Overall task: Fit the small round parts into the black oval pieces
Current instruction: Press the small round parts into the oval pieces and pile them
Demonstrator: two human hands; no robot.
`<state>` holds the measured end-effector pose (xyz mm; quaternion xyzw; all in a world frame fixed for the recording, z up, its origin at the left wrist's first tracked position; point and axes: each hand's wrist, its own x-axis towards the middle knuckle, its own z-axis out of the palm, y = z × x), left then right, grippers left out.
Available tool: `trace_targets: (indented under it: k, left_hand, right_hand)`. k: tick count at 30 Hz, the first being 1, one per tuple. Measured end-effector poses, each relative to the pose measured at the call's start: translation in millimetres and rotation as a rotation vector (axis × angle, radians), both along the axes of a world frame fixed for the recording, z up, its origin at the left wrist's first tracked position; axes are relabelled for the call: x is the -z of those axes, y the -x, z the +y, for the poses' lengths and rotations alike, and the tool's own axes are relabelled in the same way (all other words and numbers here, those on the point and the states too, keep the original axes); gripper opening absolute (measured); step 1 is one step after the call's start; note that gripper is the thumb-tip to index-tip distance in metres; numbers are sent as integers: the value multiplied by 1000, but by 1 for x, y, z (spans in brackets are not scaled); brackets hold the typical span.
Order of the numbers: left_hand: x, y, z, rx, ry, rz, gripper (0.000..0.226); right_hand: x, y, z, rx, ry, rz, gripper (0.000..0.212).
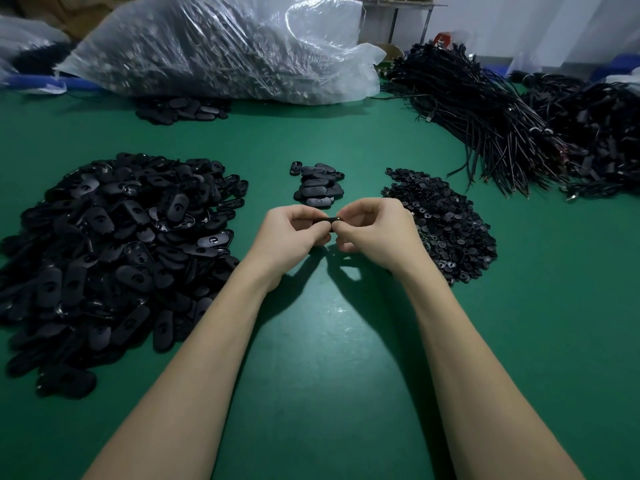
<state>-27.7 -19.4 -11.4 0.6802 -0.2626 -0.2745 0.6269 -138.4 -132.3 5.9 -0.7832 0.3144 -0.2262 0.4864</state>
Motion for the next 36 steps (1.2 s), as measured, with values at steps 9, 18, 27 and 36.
trace_targets:
  k: [9, 18, 27, 36]
  left_hand:
    - [-1, -4, -2, -72, 118, 210, 14]
    - [3, -8, -6, -90, 131, 285, 6]
    - [4, -10, -7, -81, 121, 279, 7]
    - [1, -7, -6, -101, 107, 237, 6]
  right_hand:
    - [6, 1, -4, -68, 325, 48, 22]
    - [-8, -40, -26, 96, 334, 144, 20]
    - [-17, -77, -44, 121, 268, 214, 23]
    - [-20, -59, -37, -41, 283, 178, 11]
